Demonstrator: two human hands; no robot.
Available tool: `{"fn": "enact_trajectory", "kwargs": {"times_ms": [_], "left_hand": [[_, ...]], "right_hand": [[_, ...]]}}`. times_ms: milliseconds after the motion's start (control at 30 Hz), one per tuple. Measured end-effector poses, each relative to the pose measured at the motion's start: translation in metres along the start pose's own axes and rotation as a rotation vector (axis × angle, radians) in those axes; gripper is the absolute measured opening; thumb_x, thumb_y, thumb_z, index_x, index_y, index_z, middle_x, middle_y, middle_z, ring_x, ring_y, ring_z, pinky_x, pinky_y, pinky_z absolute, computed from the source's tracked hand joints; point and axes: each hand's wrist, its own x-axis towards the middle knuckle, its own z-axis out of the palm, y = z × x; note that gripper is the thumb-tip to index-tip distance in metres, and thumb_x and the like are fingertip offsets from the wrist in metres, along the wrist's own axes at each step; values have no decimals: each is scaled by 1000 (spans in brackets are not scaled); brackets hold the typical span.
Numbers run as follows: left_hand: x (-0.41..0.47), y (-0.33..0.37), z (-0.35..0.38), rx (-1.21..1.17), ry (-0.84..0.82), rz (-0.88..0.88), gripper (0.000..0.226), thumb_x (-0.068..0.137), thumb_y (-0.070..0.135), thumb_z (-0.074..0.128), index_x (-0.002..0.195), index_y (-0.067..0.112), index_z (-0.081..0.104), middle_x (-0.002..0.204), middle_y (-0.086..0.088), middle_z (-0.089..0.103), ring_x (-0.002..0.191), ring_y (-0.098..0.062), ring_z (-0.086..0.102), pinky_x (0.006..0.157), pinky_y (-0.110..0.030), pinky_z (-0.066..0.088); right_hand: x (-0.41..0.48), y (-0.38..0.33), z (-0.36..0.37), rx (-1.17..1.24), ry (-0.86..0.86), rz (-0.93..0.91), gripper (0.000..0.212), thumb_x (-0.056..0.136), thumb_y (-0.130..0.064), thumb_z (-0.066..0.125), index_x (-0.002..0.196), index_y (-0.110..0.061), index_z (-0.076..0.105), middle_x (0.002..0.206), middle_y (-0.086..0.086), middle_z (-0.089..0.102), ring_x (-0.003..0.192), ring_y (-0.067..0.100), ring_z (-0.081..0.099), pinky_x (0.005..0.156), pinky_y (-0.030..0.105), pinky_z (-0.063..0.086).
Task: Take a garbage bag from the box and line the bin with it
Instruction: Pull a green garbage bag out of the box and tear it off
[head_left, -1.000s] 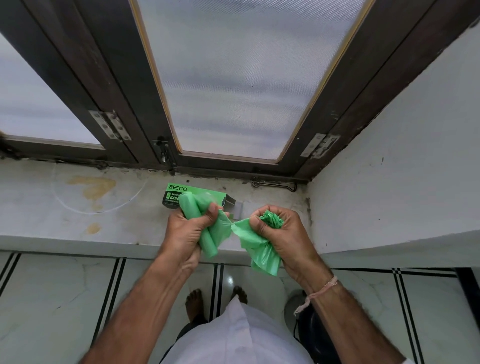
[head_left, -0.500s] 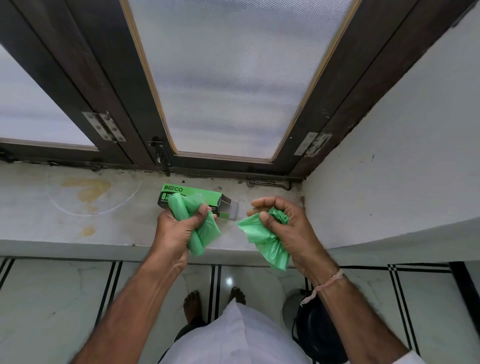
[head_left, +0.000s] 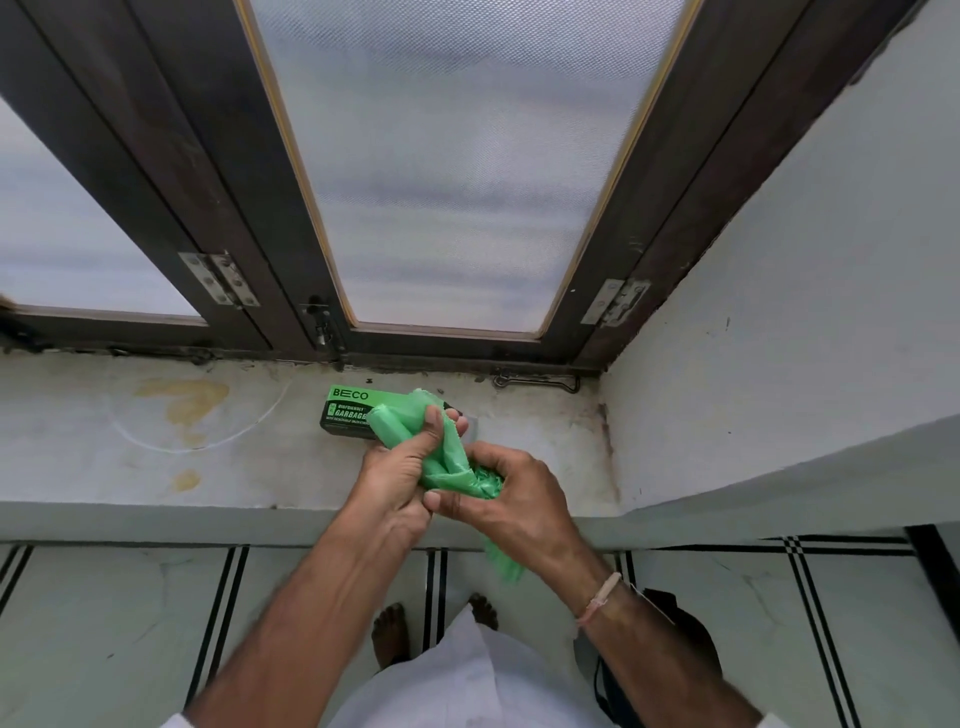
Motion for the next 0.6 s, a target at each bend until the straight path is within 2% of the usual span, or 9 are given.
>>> {"fn": "enact_trajectory", "kwargs": {"times_ms": [100,167,233,300,367,467,533,600], "left_hand": [[0,2,-1,-82,-36,-46,70,78,33,70,136,-4,56,121,-23,65,102,-28,70,80,-45,63],[0,7,-7,-82,-118,-97,53,90,36,63,130,1,60,118,-18,67,100,-25,71,82,-43,62],[-2,11,-16,-21,-222,-115,41,92,32,61,122,4,65,116,-14,72,100,-25,73,84,-40,62],[-4,14,-23,38,-286,-79,43,86,30,66,123,6,67,115,-11,75,95,-20,76,79,-32,64],[-7,15,-28,86,-313,-36,50,79,32,71,123,8,68,112,-8,76,89,-14,76,71,-25,62],[-9,13,-31,201,-287,67,43,66,38,78,102,15,71,100,-1,79,80,-7,73,61,-20,57],[-11,11,-30,259,-236,137,41,60,42,81,92,18,71,84,3,77,66,-4,67,54,-17,53],[-12,9,-27,288,-174,167,40,63,41,82,89,15,68,68,5,69,51,-3,56,47,-17,49]], "right_hand": [[0,1,2,71,63,10,44,70,-66,79,101,-34,76,79,-8,75,71,15,69,67,44,59],[0,1,-2,231,94,39,34,75,-51,81,99,-27,78,82,0,77,77,22,72,74,48,60],[-2,0,-11,427,97,58,19,86,-29,81,103,-20,79,84,8,79,77,18,73,75,39,60],[-6,-2,-19,599,81,95,14,92,-16,75,106,-18,78,80,11,77,72,13,70,69,29,56],[-8,-3,-23,777,21,165,12,95,-13,71,104,-17,78,76,11,70,66,13,65,62,28,54],[-8,-2,-25,1029,-75,327,13,96,-18,69,105,-10,76,75,9,65,60,12,61,57,25,53],[-11,0,-28,954,-95,272,22,95,-27,72,110,-11,75,78,9,68,64,14,63,60,28,54],[-14,2,-26,741,-45,142,26,86,-32,79,108,-19,77,82,4,73,72,14,67,68,29,56]]}}
